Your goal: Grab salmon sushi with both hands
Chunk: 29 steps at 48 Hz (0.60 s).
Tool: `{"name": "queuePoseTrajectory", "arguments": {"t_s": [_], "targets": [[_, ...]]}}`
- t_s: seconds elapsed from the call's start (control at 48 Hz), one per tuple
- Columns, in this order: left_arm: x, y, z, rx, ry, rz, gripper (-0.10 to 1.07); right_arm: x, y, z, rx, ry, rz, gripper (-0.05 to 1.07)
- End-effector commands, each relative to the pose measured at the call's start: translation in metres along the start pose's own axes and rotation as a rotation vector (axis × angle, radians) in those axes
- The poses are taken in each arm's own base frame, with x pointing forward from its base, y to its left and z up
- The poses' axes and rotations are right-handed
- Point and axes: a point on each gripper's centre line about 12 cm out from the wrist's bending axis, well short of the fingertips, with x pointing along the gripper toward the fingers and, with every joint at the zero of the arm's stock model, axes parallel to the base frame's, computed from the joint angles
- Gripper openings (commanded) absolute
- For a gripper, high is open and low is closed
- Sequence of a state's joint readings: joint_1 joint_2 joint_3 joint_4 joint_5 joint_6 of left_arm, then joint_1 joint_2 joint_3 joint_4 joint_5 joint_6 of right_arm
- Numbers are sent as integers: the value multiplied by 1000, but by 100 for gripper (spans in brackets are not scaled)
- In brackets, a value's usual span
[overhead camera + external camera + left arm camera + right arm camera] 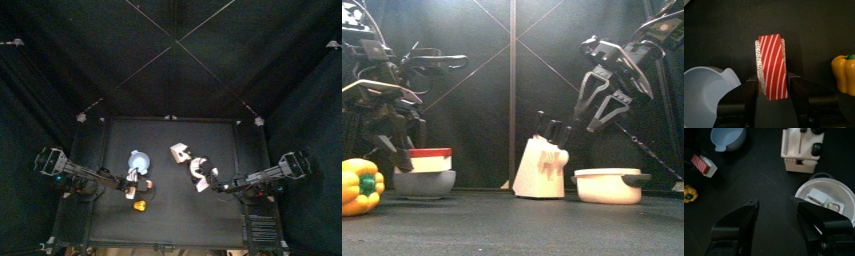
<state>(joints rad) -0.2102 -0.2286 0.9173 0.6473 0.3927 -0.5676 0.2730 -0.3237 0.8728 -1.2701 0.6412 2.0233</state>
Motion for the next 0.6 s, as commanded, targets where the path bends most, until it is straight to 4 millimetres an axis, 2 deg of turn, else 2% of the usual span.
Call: {"name": "queuePoseTrajectory", "arguments": {"t_s": [0.0, 0.146, 0.271, 0.583], "targets": [[-8, 1, 22, -28, -66, -11, 31, -6, 15, 9, -70, -50, 83, 87], [-9, -2, 41, -45, -135, -45, 31, -9, 33, 18, -189, -121, 168, 87], [-7, -7, 56, -48, -197, -82, 31, -3, 48, 21, -268, -152, 199, 87], [-7, -12, 92, -147, -286, -146, 31, 13, 85, 30, -336, -169, 270, 87]]}}
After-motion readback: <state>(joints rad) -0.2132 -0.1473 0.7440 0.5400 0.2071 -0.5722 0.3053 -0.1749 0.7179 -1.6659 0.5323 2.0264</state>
